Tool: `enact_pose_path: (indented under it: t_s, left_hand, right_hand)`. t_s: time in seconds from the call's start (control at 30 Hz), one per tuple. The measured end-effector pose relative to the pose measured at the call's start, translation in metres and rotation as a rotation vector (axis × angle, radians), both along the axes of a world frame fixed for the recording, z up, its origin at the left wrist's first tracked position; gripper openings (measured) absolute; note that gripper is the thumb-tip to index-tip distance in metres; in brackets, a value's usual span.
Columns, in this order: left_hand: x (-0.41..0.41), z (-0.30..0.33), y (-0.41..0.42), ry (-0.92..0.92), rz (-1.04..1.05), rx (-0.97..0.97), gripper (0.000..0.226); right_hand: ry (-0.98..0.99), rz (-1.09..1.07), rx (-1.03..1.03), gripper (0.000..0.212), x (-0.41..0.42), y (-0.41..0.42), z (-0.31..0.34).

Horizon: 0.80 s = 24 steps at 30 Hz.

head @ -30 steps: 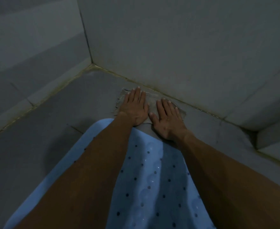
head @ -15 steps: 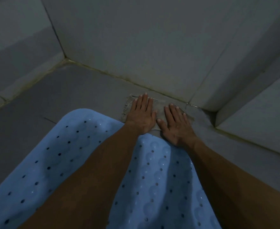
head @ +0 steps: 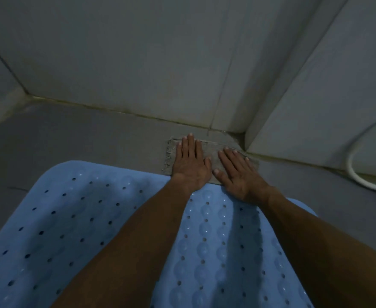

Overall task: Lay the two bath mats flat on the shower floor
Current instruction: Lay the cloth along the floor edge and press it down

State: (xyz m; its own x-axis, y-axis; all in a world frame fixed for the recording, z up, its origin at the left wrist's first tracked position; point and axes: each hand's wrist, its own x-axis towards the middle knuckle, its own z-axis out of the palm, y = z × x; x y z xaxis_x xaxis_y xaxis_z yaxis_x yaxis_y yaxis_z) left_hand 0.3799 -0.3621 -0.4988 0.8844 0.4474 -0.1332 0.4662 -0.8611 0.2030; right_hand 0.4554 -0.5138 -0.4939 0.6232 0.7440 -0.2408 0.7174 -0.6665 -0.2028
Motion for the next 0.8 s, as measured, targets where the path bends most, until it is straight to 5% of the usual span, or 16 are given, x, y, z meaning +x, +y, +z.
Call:
enact_pose_path:
  t_s: [0.23, 0.4, 0.8]
  left_hand:
    - [0.025, 0.006, -0.072, 0.019, -0.081, -0.031, 0.068]
    - [0.044, 0.005, -0.131, 0.015, -0.134, -0.049, 0.068]
    - [0.04, 0.0, -0.136, -0.167, -0.19, -0.074, 0.07]
  right_hand:
    - [-0.008, -0.099, -0.076, 0.085, 0.013, -0.077, 0.013]
    - [0.008, -0.227, -0.224, 0.063, 0.025, -0.126, 0.023]
    - [-0.037, -0.312, -0.553, 0.058, 0.018, -0.085, 0.054]
